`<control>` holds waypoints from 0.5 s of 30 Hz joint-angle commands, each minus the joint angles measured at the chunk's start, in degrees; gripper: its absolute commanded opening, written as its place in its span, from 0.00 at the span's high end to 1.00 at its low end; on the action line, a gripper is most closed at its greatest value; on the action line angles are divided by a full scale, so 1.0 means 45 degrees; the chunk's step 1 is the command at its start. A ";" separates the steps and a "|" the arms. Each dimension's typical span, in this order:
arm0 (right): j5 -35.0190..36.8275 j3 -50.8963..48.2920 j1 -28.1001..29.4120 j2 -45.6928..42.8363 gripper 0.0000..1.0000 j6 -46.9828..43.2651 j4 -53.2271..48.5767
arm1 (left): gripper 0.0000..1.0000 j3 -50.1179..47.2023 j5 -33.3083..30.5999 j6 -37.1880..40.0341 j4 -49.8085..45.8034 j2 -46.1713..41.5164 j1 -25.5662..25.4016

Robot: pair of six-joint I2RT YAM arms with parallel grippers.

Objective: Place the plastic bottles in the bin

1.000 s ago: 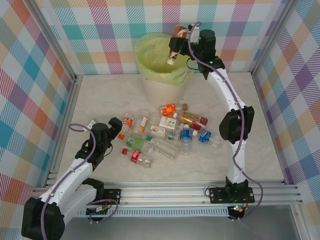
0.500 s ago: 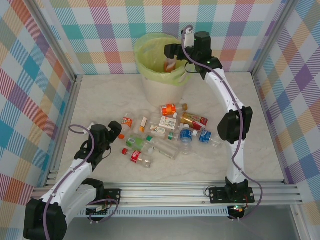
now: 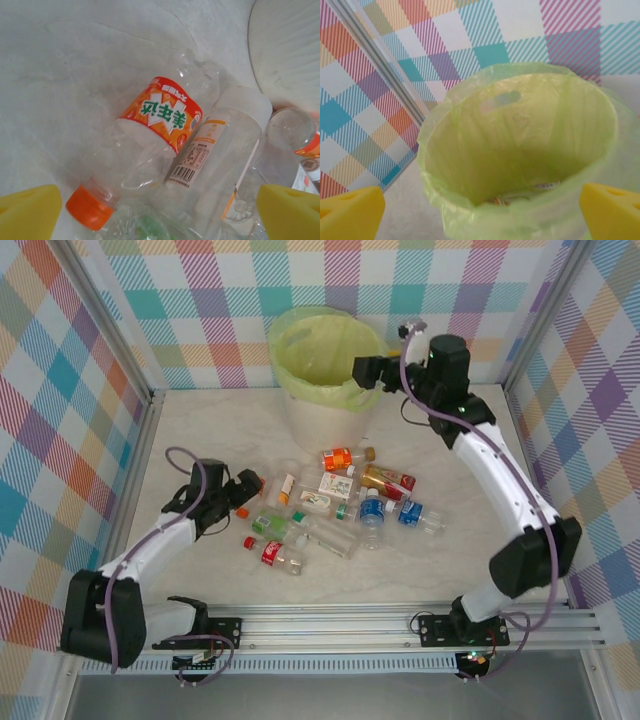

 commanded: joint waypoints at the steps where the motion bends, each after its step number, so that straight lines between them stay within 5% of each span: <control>1: 0.1257 -0.1806 -0.0014 -0.1131 0.00 0.0308 0.0773 | 0.02 0.1630 -0.0229 0.1852 -0.1494 0.1320 -0.0259; 9: 0.3031 -0.4718 -0.0026 -0.3302 0.00 0.0375 0.0847 | 0.14 0.4094 -0.0522 0.3682 -0.2396 0.4799 -0.0500; 15: 0.3284 -0.4675 -0.0028 -0.3658 0.00 0.0224 0.0121 | 0.18 0.4806 -0.0709 0.4439 -0.2795 0.6087 -0.0554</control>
